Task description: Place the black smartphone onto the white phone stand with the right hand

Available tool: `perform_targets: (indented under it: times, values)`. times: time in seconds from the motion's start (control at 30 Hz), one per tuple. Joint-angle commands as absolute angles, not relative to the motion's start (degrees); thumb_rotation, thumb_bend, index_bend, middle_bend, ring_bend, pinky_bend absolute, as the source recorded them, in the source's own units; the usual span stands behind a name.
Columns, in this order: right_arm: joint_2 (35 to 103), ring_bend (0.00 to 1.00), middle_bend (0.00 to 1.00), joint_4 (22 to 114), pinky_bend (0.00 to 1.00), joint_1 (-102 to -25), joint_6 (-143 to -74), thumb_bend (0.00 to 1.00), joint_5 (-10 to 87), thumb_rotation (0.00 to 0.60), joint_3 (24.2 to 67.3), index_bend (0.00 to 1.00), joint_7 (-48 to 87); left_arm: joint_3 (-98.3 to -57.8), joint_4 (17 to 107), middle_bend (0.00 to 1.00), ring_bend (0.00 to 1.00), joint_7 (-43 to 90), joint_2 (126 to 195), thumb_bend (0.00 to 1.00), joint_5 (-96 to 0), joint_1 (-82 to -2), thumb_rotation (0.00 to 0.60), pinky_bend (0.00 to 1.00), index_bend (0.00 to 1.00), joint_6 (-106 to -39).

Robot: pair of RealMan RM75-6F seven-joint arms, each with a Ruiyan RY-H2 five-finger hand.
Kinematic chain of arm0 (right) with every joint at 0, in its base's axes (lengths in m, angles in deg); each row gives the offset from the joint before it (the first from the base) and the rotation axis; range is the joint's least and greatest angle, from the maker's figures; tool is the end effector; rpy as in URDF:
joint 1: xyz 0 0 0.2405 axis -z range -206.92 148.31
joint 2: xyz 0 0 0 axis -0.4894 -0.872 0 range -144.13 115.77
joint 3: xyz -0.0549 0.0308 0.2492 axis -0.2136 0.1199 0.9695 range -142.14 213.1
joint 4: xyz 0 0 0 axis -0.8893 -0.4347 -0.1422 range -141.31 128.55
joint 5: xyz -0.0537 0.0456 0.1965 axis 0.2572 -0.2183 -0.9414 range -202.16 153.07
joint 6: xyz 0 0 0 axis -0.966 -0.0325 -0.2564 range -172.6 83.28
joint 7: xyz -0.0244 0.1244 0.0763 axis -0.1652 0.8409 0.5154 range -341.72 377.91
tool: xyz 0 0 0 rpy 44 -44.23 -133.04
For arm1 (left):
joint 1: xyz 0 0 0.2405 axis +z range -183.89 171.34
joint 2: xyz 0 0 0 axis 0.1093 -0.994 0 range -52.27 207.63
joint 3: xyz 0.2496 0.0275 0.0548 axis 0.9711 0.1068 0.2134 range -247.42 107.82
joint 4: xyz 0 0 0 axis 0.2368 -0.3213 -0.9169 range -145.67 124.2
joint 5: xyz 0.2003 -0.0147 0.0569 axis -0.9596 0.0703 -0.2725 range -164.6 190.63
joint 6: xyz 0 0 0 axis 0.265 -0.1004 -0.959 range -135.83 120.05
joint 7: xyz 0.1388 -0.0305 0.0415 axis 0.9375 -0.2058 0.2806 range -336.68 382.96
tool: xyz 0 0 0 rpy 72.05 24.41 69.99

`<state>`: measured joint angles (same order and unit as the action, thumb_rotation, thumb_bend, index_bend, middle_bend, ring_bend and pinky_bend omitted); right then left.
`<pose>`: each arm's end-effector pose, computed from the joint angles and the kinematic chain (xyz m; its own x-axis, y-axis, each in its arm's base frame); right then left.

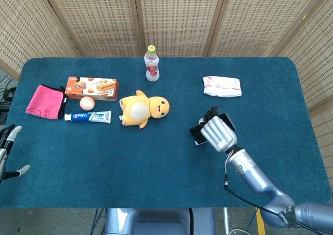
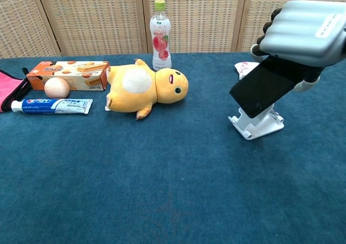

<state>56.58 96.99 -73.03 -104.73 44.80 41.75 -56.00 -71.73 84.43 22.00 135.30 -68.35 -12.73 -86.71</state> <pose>-0.1213 -0.3242 0.0627 0.9300 0.3117 0.1949 -0.0479 -0.4229 0.9049 -0.3232 0.1891 0.1812 0.4232 0.1089 0.8995 0.9015 0.0492 -0.4301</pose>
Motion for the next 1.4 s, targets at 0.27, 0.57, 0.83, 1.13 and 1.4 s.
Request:
perform_targets:
  times: [0.27, 0.57, 0.83, 1.13, 1.4]
  values:
    - [58.43, 0.34, 0.47, 102.21, 0.28, -79.28, -108.02, 0.31, 28.05, 0.6, 40.2, 0.44, -80.07, -71.75, 84.54, 0.0, 0.0, 22.03, 135.2, 0.0, -67.98, -13.01, 0.6, 0.0, 0.0, -86.06]
    - [60.45, 0.34, 0.46, 104.11, 0.28, -84.19, -112.51, 0.34, 13.46, 0.6, 40.03, 0.44, -87.42, -71.8, 84.37, 0.0, 0.0, 21.85, 135.14, 0.0, -67.63, -13.21, 0.6, 0.0, 0.0, -85.59]
    - [62.25, 0.34, 0.46, 103.49, 0.28, -87.8, -114.68, 0.34, 9.12, 0.6, 38.66, 0.44, -88.57, -71.89, 84.17, 0.0, 0.0, 21.76, 135.18, 0.0, -67.22, -13.48, 0.6, 0.0, 0.0, -85.01]
    - [65.81, 0.34, 0.46, 101.26, 0.28, -90.9, -118.34, 0.34, 9.96, 0.6, 35.0, 0.44, -90.91, -71.84, 84.15, 0.0, 0.0, 22.01, 135.32, 0.0, -67.13, -13.57, 0.6, 0.0, 0.0, -84.87]
    - [67.84, 0.34, 0.46, 99.97, 0.28, -92.07, -119.86, 0.34, 10.36, 0.6, 32.73, 0.44, -91.83, -71.9, 84.17, 0.0, 0.0, 21.7, 135.18, 0.0, -66.98, -13.62, 0.6, 0.0, 0.0, -84.76]
